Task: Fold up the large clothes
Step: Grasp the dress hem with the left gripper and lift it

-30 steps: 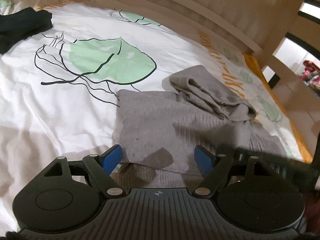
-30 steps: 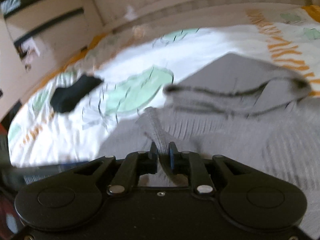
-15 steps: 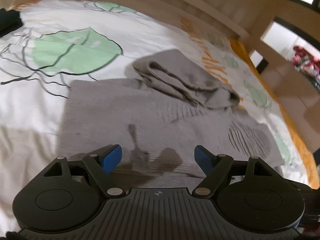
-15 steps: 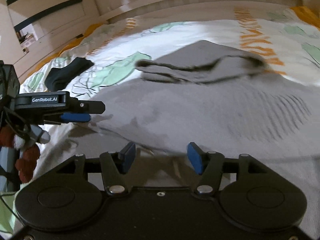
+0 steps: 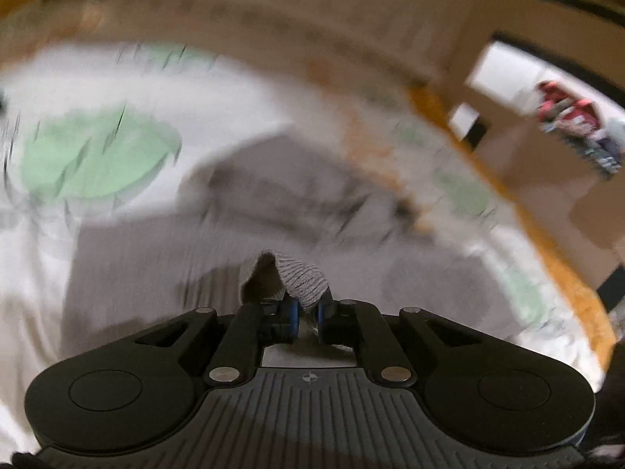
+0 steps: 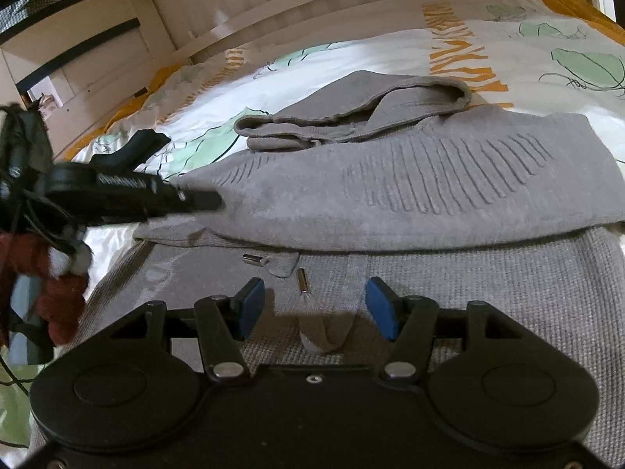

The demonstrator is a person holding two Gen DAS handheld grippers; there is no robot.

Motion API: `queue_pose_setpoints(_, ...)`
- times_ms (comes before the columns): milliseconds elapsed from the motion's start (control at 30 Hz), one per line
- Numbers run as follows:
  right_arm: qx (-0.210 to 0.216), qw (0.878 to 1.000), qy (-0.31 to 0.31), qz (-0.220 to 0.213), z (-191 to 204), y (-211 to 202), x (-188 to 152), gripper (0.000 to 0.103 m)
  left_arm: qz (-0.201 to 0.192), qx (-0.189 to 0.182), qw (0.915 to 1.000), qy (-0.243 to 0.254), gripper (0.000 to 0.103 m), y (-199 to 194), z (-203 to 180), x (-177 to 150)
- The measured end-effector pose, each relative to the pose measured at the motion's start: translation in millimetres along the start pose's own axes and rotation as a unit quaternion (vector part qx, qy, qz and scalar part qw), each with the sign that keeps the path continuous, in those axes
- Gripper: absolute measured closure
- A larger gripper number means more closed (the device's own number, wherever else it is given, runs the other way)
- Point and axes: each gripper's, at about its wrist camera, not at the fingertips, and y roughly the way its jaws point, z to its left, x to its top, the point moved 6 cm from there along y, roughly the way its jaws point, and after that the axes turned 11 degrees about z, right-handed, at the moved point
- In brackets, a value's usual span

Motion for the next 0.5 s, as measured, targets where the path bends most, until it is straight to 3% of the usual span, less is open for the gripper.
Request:
queue_pose_setpoints(167,-0.012,1.0,0.003,-0.005,-9.7,-6.4,0.0,0.039,-0.085,-0.029,0.9957,0.021,0.095,-56.1,-11.6,36.1)
queue_pose_setpoints(400,-0.024,1.0,0.013,-0.012,-21.4,-2.7,3.4,0.039,-0.047,0.008,0.9987,-0.015,0.095,-34.7,35.1,25.0)
queue_pose_setpoints(500,-0.034,0.999,0.005,-0.02,-23.9,-3.8,10.1,0.039,-0.035,0.029,0.9989,-0.008,0.095,-27.8,45.0,15.1)
